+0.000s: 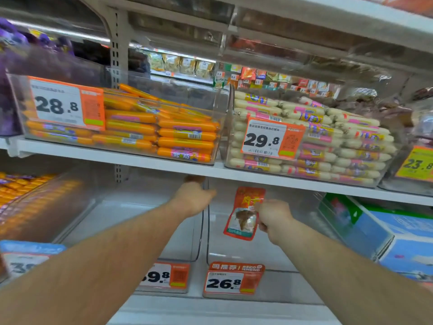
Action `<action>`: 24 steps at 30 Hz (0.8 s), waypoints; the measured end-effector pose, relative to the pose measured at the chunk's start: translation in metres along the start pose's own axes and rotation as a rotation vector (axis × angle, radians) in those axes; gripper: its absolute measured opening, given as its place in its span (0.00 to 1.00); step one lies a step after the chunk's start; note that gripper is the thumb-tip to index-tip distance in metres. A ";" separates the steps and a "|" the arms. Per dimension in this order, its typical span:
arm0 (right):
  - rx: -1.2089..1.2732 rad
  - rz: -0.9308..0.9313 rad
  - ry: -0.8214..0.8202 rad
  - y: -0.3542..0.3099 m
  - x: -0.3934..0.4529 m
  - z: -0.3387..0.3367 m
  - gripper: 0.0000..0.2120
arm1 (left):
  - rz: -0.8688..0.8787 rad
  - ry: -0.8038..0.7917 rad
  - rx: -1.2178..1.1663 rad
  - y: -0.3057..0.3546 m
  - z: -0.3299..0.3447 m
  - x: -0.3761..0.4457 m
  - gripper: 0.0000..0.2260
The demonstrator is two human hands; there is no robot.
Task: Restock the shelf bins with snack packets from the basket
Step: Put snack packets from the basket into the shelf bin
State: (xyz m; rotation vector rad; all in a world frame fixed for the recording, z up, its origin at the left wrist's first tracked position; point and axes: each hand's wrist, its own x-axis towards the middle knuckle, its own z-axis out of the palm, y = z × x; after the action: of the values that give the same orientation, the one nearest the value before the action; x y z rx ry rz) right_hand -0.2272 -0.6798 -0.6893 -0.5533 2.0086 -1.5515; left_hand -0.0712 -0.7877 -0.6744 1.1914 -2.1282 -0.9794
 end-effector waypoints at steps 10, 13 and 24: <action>-0.203 -0.024 -0.070 0.006 0.088 0.043 0.09 | -0.024 0.002 -0.125 -0.013 0.027 0.031 0.19; -0.192 0.005 -0.098 0.009 0.098 0.054 0.09 | -0.006 0.018 -0.234 -0.015 0.029 0.030 0.20; -0.185 0.055 -0.073 0.017 0.109 0.082 0.04 | 0.043 0.009 -0.403 -0.018 0.031 0.030 0.19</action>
State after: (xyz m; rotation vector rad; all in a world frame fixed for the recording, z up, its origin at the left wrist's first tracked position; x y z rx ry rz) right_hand -0.2588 -0.8038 -0.7397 -0.6114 2.1059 -1.3022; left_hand -0.0993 -0.8098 -0.7052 0.9427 -1.8240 -1.3032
